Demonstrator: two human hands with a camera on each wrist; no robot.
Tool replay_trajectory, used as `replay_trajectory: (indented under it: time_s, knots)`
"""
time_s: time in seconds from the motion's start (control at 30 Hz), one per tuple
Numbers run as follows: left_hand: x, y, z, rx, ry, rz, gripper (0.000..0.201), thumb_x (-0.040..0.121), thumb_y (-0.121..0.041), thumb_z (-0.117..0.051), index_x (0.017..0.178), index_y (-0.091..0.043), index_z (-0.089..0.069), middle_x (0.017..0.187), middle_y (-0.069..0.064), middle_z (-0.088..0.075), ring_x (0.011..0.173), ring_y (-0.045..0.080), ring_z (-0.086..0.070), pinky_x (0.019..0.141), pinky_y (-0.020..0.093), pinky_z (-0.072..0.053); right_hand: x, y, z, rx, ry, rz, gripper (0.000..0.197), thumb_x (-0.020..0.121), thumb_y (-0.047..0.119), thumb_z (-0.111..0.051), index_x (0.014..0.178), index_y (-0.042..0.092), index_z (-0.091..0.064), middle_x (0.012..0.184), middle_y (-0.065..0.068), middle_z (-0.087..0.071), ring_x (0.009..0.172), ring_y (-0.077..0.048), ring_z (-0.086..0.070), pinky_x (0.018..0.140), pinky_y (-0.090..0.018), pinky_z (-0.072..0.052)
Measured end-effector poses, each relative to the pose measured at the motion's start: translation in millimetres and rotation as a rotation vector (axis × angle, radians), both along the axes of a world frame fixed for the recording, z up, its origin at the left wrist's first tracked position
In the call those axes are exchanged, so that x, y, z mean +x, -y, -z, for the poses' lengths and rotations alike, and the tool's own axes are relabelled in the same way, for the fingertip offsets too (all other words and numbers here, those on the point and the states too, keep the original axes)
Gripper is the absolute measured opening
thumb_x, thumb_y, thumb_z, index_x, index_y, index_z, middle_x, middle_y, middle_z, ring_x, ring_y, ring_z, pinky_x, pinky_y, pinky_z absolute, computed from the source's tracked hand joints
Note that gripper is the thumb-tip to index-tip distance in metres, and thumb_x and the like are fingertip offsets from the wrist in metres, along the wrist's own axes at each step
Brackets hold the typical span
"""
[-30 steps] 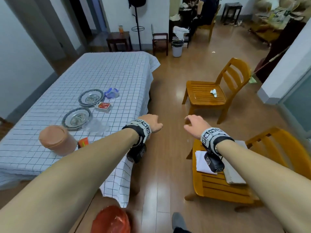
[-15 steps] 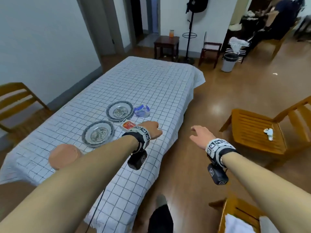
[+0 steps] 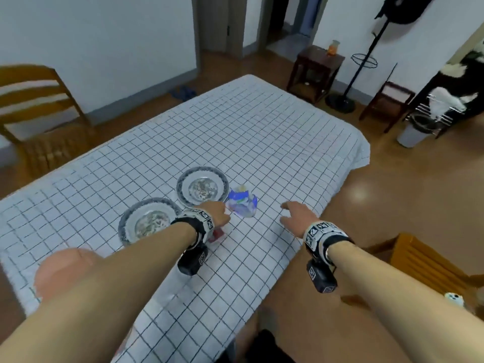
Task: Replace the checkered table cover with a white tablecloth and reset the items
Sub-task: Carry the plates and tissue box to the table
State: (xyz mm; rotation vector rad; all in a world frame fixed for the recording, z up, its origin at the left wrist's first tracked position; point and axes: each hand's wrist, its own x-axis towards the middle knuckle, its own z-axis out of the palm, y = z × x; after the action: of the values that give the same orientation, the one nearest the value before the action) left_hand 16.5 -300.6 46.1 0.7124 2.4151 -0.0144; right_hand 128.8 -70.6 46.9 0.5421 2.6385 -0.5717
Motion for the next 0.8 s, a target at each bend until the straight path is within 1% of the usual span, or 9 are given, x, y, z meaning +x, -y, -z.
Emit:
replay_trajectory:
  time_s: [0.07,0.23,0.27,0.33,0.4,0.5,0.57,0.67,0.8]
  knots:
    - [-20.0,8.9,10.4,0.018,0.027,-0.094,0.036,0.098,-0.030,-0.045,0.119,-0.005,-0.059,0.119,0.018,-0.062,0.107,0.035,-0.060,0.091,0.044,-0.048,-35.6,2.6,9.7,0.007,0.022,-0.071,0.052,0.096,0.030,-0.052,0.145,0.018,-0.043,0.149,-0.006,-0.046,0.135,-0.025,-0.043,0.108,-0.038,-0.039]
    - [-53.5,36.4,36.8,-0.003,0.097,-0.278,0.023,0.102,-0.030,-0.042,0.109,-0.012,-0.055,0.099,0.006,-0.060,0.079,0.018,-0.050,0.071,0.031,-0.041,-133.2,15.5,39.7,-0.016,0.072,-0.222,0.044,0.093,0.027,-0.055,0.135,0.017,-0.053,0.138,-0.010,-0.055,0.120,-0.029,-0.056,0.097,-0.037,-0.049]
    - [-59.6,41.0,40.0,-0.007,0.104,-0.325,0.025,0.103,-0.031,-0.042,0.111,-0.011,-0.055,0.100,0.005,-0.061,0.080,0.017,-0.051,0.075,0.032,-0.042,-152.8,18.3,45.8,-0.025,0.084,-0.268,0.043,0.093,0.027,-0.055,0.135,0.016,-0.053,0.139,-0.011,-0.055,0.120,-0.029,-0.056,0.097,-0.037,-0.048]
    - [-68.1,49.4,41.6,0.021,0.135,-0.439,0.035,0.104,-0.032,-0.041,0.129,-0.011,-0.055,0.122,0.008,-0.062,0.100,0.025,-0.058,0.087,0.035,-0.045,-190.8,19.8,62.5,-0.042,0.098,-0.360,0.048,0.094,0.031,-0.055,0.139,0.016,-0.049,0.143,-0.012,-0.050,0.126,-0.029,-0.052,0.101,-0.037,-0.045]
    - [-69.1,51.2,38.3,0.060,0.141,-0.533,0.037,0.105,-0.031,-0.041,0.135,-0.011,-0.052,0.127,0.011,-0.059,0.112,0.029,-0.057,0.085,0.028,-0.041,-226.6,22.2,73.6,-0.056,0.102,-0.429,0.050,0.093,0.034,-0.057,0.140,0.018,-0.048,0.142,-0.011,-0.051,0.124,-0.030,-0.053,0.100,-0.039,-0.047]
    - [-61.3,45.9,41.3,0.036,0.054,-0.749,0.027,0.104,-0.036,-0.041,0.093,-0.018,-0.058,0.090,0.009,-0.064,0.078,0.024,-0.057,0.067,0.029,-0.041,-269.7,25.7,90.0,-0.131,0.115,-0.491,0.034,0.088,0.032,-0.061,0.117,0.017,-0.055,0.117,-0.010,-0.062,0.099,-0.030,-0.060,0.076,-0.035,-0.048]
    - [-54.8,40.6,54.2,0.077,0.072,-0.898,0.027,0.101,-0.035,-0.044,0.099,-0.013,-0.059,0.095,0.011,-0.067,0.085,0.028,-0.061,0.072,0.034,-0.046,-291.5,26.3,102.0,-0.173,0.129,-0.506,0.034,0.084,0.031,-0.065,0.112,0.013,-0.056,0.108,-0.009,-0.062,0.100,-0.033,-0.062,0.069,-0.035,-0.047]
    - [-39.1,30.2,62.8,0.165,0.117,-1.087,0.027,0.096,-0.035,-0.047,0.110,-0.014,-0.057,0.105,0.008,-0.068,0.090,0.025,-0.061,0.075,0.034,-0.047,-314.9,25.8,120.3,-0.208,0.168,-0.506,0.060,0.091,0.027,-0.061,0.143,0.008,-0.039,0.137,-0.013,-0.054,0.123,-0.033,-0.055,0.093,-0.037,-0.046]
    - [-19.4,20.0,77.3,0.211,0.129,-1.324,0.022,0.095,-0.035,-0.052,0.098,-0.016,-0.061,0.094,0.004,-0.065,0.085,0.022,-0.058,0.072,0.030,-0.041,-328.5,25.6,144.9,-0.240,0.184,-0.526,0.042,0.090,0.026,-0.059,0.127,0.010,-0.047,0.124,-0.013,-0.059,0.105,-0.031,-0.059,0.085,-0.035,-0.047]
